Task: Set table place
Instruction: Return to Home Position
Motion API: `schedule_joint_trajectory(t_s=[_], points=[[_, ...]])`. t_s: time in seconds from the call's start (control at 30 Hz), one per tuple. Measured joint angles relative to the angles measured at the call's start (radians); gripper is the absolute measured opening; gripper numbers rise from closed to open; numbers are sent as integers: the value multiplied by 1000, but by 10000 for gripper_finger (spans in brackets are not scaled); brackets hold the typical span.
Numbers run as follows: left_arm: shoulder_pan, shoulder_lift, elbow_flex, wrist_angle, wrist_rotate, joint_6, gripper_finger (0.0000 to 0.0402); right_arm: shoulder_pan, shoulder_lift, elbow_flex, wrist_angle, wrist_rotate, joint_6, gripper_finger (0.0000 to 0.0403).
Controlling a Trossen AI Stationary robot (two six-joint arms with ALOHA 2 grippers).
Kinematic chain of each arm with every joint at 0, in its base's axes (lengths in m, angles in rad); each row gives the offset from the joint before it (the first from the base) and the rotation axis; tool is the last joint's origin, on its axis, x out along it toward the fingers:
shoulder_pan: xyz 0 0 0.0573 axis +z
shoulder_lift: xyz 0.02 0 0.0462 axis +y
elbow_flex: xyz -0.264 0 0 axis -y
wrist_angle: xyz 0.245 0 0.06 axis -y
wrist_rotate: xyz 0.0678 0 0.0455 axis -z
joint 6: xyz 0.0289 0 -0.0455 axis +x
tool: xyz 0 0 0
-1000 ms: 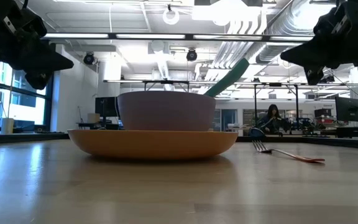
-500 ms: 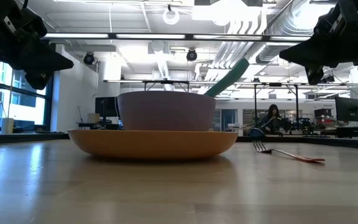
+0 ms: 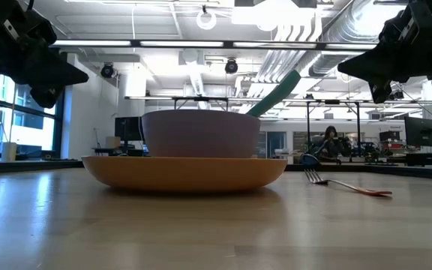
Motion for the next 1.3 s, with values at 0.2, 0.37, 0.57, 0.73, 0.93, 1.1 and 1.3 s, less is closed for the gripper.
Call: schedule_joint_trajectory(t_s=[0.2, 0.37, 0.57, 0.73, 0.93, 1.1, 1.3], points=[[0, 0, 0, 0, 4, 74, 1, 0, -130, 0, -79, 0, 0, 0], [0, 1, 0, 0, 4, 79, 1, 0, -237, 0, -134, 2, 0, 0], [0, 1, 0, 0, 5, 78, 1, 1, -237, 0, -155, 2, 0, 0], [0, 1, 0, 0, 5, 74, 1, 1, -237, 0, -187, 2, 0, 0], [0, 1, 0, 0, 5, 72, 1, 1, -232, 0, -209, 1, 0, 0], [0, 1, 0, 0, 5, 72, 1, 1, -232, 0, -225, 0, 0, 0], [0, 1, 0, 0, 5, 72, 1, 1, -235, 0, -228, -1, 0, 0]])
